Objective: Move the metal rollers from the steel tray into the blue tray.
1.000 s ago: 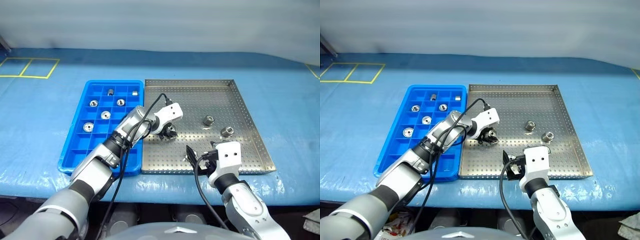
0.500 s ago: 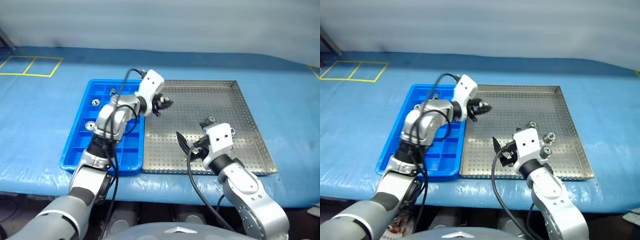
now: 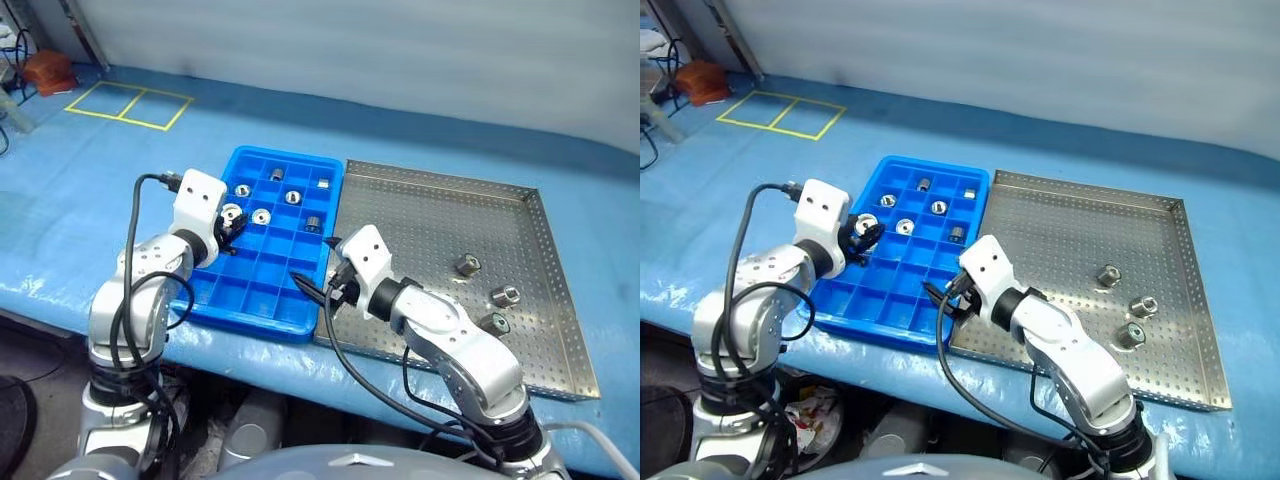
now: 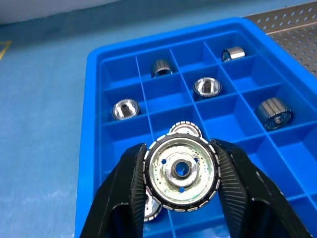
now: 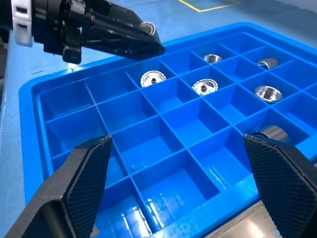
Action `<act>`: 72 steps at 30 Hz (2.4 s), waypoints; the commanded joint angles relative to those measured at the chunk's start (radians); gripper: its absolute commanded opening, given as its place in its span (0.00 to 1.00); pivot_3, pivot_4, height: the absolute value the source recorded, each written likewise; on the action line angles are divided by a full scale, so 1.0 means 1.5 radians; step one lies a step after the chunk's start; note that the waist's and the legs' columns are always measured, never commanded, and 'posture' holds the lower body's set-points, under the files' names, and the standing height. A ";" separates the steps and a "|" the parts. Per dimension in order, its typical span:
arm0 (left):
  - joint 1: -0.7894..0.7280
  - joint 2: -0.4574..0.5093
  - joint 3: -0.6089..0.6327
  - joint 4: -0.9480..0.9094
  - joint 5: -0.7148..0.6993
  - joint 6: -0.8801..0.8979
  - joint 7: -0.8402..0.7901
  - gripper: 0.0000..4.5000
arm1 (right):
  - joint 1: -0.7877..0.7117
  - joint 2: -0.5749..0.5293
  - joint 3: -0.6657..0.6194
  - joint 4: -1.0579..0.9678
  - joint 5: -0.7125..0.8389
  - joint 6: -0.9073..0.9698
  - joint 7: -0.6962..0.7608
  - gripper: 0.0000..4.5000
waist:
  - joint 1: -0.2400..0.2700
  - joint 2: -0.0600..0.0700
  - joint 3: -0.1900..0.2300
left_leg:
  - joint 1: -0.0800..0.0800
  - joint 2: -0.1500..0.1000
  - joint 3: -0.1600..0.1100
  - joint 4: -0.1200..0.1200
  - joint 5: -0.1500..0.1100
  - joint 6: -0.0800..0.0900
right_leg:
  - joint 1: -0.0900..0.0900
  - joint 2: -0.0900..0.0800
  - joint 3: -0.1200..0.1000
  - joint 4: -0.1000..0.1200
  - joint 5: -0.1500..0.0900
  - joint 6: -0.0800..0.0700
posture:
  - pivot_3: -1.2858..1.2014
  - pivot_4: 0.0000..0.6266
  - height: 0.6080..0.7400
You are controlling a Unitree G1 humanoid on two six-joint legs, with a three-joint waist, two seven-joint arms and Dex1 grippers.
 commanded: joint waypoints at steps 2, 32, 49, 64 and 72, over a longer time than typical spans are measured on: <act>0.030 0.018 -0.038 -0.039 -0.001 0.023 0.019 0.37 | -0.004 0.003 0.001 -0.016 0.006 -0.014 0.007 1.00 | 0.010 0.000 0.000 | 0.000 0.000 0.000 -0.001 0.000 -0.001 | -0.001 0.000 0.000 0.000 0.000 -0.001 | 0.64 0.24 1.00; -0.192 0.087 -0.147 0.177 -0.124 -0.282 -0.255 0.96 | 0.256 0.001 -0.164 -0.212 0.016 0.034 -0.106 1.00 | -0.036 0.000 0.000 | -0.003 0.001 -0.001 -0.002 0.002 -0.004 | -0.003 -0.001 -0.002 -0.001 -0.001 -0.004 | 0.53 0.24 1.00; -0.413 -0.062 -0.448 0.734 0.057 -0.818 -0.655 0.96 | 0.474 0.041 -0.156 -0.267 -0.016 -0.074 -0.211 1.00 | -0.140 0.001 -0.001 | -0.006 0.001 0.003 0.000 0.001 0.002 | -0.003 0.001 -0.001 0.000 -0.002 0.001 | 0.43 0.24 1.00; -0.435 -0.170 -0.477 0.903 0.177 -0.971 -0.653 0.96 | 0.527 0.039 -0.128 -0.267 -0.031 -0.131 -0.254 1.00 | -0.167 0.001 -0.001 | -0.008 0.001 0.004 0.003 0.001 0.004 | -0.003 0.001 0.000 0.000 0.000 0.007 | 0.40 0.24 1.00; -0.405 -0.210 -0.469 0.906 0.197 -0.955 -0.623 0.87 | 0.512 0.046 -0.115 -0.267 -0.038 -0.116 -0.257 1.00 | -0.172 0.001 -0.001 | -0.008 0.001 0.004 0.004 0.001 0.005 | -0.003 0.000 0.000 0.000 0.000 0.007 | 0.40 0.24 1.00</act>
